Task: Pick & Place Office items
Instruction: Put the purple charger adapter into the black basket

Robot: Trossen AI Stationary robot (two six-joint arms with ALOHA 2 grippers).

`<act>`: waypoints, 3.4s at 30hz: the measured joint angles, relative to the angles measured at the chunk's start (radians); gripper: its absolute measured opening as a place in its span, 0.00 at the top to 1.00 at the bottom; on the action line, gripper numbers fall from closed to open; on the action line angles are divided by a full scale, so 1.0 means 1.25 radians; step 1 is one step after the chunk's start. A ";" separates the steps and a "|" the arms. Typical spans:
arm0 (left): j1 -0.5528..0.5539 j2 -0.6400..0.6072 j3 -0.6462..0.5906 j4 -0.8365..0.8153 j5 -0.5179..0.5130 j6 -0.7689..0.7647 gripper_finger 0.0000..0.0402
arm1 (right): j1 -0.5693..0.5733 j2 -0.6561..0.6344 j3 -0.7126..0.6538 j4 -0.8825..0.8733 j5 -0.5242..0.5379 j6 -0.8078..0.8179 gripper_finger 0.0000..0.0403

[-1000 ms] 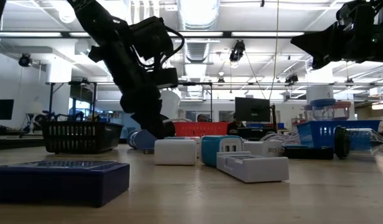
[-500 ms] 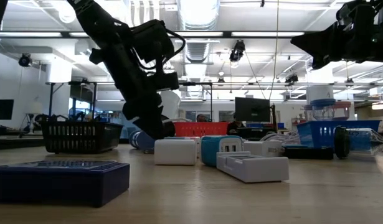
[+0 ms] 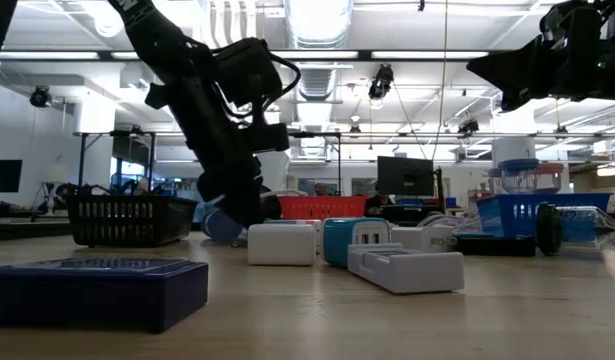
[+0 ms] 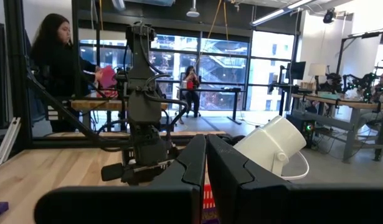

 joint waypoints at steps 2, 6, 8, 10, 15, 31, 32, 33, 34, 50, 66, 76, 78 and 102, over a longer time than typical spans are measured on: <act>0.000 0.000 0.001 0.000 0.000 0.000 0.41 | 0.000 0.000 0.000 0.000 0.000 0.000 0.97; 0.000 0.000 0.001 0.000 0.002 0.000 0.49 | 0.000 0.000 0.000 0.000 0.000 0.000 0.97; 0.000 0.000 0.001 0.000 0.002 0.000 0.49 | 0.000 0.000 0.000 0.000 0.000 0.000 0.97; -0.001 -0.004 0.001 -0.003 0.004 0.000 0.49 | 0.000 0.000 0.000 0.000 0.000 0.000 0.97; -0.011 -0.048 0.001 -0.055 0.006 0.007 0.49 | 0.000 0.000 0.000 0.000 -0.001 0.000 0.97; -0.099 -0.513 0.000 -0.222 0.009 0.051 0.49 | 0.000 0.000 0.000 -0.001 -0.001 0.021 0.97; -0.104 -0.547 0.000 -0.233 0.009 0.055 0.49 | 0.000 0.001 0.000 -0.001 -0.001 0.021 0.97; -0.108 -0.582 0.000 -0.245 0.010 0.057 0.49 | 0.000 0.001 0.000 -0.001 -0.001 0.021 0.97; -0.111 -0.613 -0.001 -0.258 0.011 0.057 0.49 | 0.000 0.000 0.000 -0.001 -0.001 0.021 0.97; -0.121 -1.114 -0.359 -0.042 0.111 0.063 0.49 | 0.000 0.000 0.000 0.000 -0.001 0.029 0.97; -0.121 -1.428 -0.649 0.113 0.117 0.035 0.49 | 0.000 0.000 0.000 0.000 0.000 0.022 0.97; -0.121 -1.433 -0.664 0.142 0.148 -0.011 0.49 | 0.000 0.000 0.000 0.000 0.000 0.034 0.97; -0.121 -1.426 -0.631 0.134 0.126 -0.026 0.49 | 0.000 0.000 0.000 0.000 0.000 0.034 0.97; -0.119 -0.749 -0.269 -0.283 -0.111 -0.124 0.49 | 0.000 0.000 0.000 0.004 0.000 0.037 0.97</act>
